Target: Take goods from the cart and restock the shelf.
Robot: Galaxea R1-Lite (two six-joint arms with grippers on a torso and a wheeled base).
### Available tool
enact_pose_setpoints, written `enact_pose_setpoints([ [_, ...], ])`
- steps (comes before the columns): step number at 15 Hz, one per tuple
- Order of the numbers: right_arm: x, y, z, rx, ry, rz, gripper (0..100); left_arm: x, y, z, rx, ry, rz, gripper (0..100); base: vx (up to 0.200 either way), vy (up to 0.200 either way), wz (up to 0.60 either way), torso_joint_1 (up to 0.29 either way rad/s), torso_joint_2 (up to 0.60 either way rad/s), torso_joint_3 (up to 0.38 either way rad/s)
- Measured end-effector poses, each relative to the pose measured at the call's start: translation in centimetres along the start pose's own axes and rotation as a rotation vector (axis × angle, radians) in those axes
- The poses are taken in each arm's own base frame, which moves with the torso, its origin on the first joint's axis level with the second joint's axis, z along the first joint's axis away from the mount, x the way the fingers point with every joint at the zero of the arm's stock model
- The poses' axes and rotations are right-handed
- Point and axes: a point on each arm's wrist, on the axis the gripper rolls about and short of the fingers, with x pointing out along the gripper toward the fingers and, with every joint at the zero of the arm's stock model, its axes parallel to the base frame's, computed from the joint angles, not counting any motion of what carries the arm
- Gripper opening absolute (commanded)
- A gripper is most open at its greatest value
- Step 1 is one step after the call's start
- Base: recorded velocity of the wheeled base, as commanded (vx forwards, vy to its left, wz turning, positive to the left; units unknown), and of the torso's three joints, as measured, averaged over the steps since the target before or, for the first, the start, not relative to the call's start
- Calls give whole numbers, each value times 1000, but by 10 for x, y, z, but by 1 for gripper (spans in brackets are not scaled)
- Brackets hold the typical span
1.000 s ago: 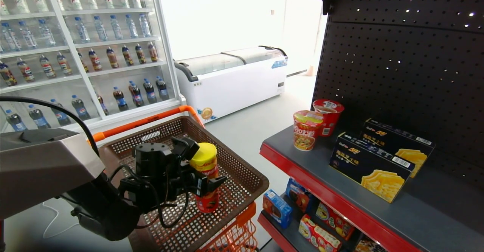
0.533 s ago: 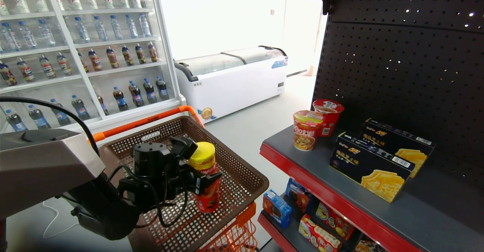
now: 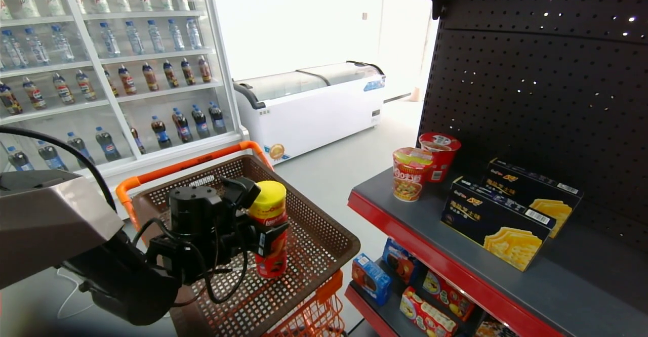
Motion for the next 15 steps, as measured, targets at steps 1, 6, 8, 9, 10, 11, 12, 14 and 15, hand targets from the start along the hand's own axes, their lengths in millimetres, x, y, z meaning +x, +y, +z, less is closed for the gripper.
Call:
enact_pose_setpoints([
  [1, 0, 0, 0, 0, 0, 0, 100, -8, -2, 6, 8, -6, 21, 0, 0, 0, 0, 0, 0, 0],
  [6, 0, 0, 0, 0, 0, 0, 100, -68, -19, 40, -5, -22, 21, 0, 0, 0, 0, 0, 0, 0],
  [8, 0, 0, 0, 0, 0, 0, 100, -99, -25, 53, -24, -24, 19, 0, 0, 0, 0, 0, 0, 0],
  [9, 0, 0, 0, 0, 0, 0, 100, -115, -28, 57, -33, -25, 18, 0, 0, 0, 0, 0, 0, 0],
  [10, 0, 0, 0, 0, 0, 0, 100, -132, -31, 60, -39, -24, 19, 0, 0, 0, 0, 0, 0, 0],
  [11, 0, 0, 0, 0, 0, 0, 100, -151, -34, 60, -45, -20, 19, 0, 0, 0, 0, 0, 0, 0],
  [12, 0, 0, 0, 0, 0, 0, 100, -164, -37, 59, -55, -8, 20, 0, 0, 0, 0, 0, 0, 0],
  [14, 0, 0, 0, 0, 0, 0, 100, -197, -43, 53, -84, 14, 27, 0, 0, 0, 0, 0, 0, 0],
  [15, 0, 0, 0, 0, 0, 0, 100, -212, -45, 49, -95, 19, 30, 0, 0, 0, 0, 0, 0, 0],
])
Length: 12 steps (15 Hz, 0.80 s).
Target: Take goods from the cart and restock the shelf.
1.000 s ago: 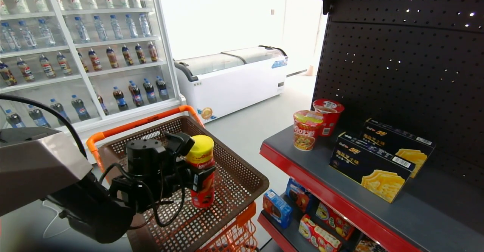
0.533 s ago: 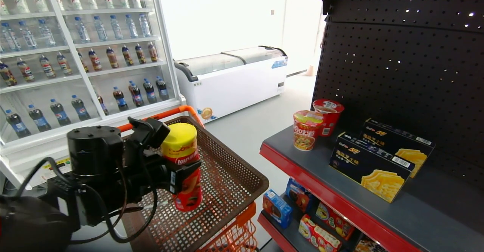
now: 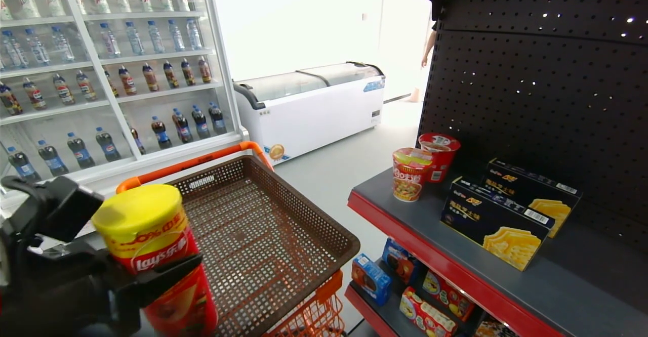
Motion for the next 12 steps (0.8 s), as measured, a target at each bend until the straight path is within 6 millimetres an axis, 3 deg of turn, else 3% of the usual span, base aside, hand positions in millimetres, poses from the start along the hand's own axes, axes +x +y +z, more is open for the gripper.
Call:
enact_pose_setpoints([
  [2, 0, 0, 0, 0, 0, 0, 100, -26, -3, -14, -11, 3, 19, 0, 0, 0, 0, 0, 0, 0],
  [5, 0, 0, 0, 0, 0, 0, 100, -47, -3, -32, -8, -27, 117, 0, 0, 0, 0, 0, 0, 0],
  [12, 0, 0, 0, 0, 0, 0, 100, -66, -4, -39, -28, -117, 122, 0, 0, 0, 0, 0, 0, 0],
])
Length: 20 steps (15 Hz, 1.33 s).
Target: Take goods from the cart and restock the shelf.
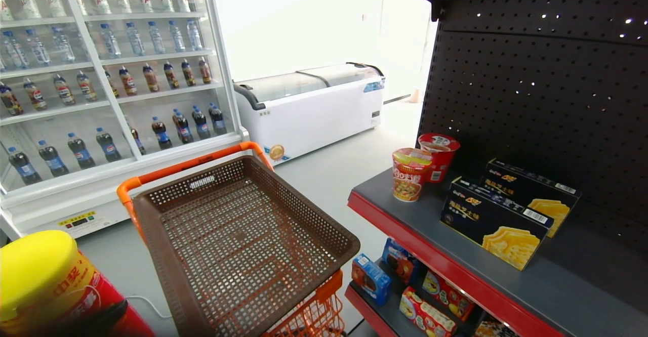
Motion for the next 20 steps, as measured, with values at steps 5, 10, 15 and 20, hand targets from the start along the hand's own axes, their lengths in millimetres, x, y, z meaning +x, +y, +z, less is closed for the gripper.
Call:
enact_pose_setpoints([
  [5, 0, 0, 0, 0, 0, 0, 100, -9, 2, 5, -78, -64, 33, 0, 0, 0, 0, 0, 0, 0],
  [10, 0, 0, 0, 0, 0, 0, 100, -10, 2, 2, -72, -84, 27, 0, 0, 0, 0, 0, 0, 0],
  [15, 0, 0, 0, -1, 0, 4, 100, -15, 3, -11, -75, -84, 50, 0, 0, 0, -120, 0, 1, 0],
  [20, 0, 0, 0, -1, 0, 5, 100, -14, 4, -22, -79, -57, 50, 0, 0, 0, -600, 5, 0, 3],
])
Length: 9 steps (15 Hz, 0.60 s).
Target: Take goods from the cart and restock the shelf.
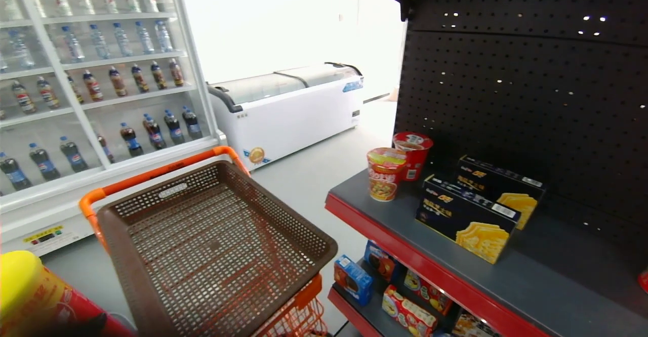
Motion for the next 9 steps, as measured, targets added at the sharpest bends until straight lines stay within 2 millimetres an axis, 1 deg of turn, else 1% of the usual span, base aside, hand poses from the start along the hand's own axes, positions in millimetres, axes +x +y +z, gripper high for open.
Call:
enact_pose_setpoints([
  [3, 0, 0, 0, 0, 1, 0, 100, 0, 1, -6, -2, 14, -6, 0, 0, 0, -600, 2, 4, 4],
  [9, 0, 0, 0, 0, 0, 0, 100, -1, 0, -5, -2, 9, -8, 0, 0, 0, -600, 3, 1, 0],
])
